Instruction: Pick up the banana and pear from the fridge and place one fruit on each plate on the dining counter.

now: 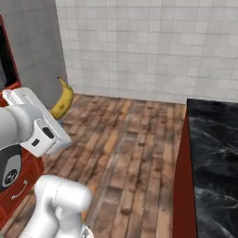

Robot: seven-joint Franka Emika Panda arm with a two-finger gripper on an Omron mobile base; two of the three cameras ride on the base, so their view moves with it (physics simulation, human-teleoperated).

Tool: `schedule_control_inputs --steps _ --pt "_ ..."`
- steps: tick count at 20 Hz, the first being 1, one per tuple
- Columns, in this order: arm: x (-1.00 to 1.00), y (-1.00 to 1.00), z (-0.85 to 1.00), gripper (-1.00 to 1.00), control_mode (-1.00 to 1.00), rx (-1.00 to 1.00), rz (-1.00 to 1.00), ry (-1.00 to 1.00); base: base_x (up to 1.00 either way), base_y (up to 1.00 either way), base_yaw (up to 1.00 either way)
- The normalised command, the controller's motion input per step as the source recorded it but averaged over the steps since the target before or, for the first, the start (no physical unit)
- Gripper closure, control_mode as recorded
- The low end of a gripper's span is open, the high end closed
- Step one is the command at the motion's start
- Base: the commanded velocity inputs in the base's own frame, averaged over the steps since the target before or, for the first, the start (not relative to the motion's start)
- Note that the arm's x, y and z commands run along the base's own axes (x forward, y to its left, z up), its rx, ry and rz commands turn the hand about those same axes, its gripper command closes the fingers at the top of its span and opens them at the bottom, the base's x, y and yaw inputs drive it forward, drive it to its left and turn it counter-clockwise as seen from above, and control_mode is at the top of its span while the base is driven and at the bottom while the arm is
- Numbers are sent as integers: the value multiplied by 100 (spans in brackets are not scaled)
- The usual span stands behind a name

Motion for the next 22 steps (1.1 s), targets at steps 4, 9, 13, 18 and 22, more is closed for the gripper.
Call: schedule_control_inputs --steps 4,9,13,18,22 --pt "0 0 0 100 100 0 0 0 23 -61 -52" --pt "0 0 0 100 100 0 0 0 -15 -71 -53" --pt "0 0 0 100 100 0 0 0 -49 -69 -48" --pt "0 0 0 100 100 0 0 0 -38 -6 -32" --pt "0 0 0 100 100 0 0 0 0 76 -5"
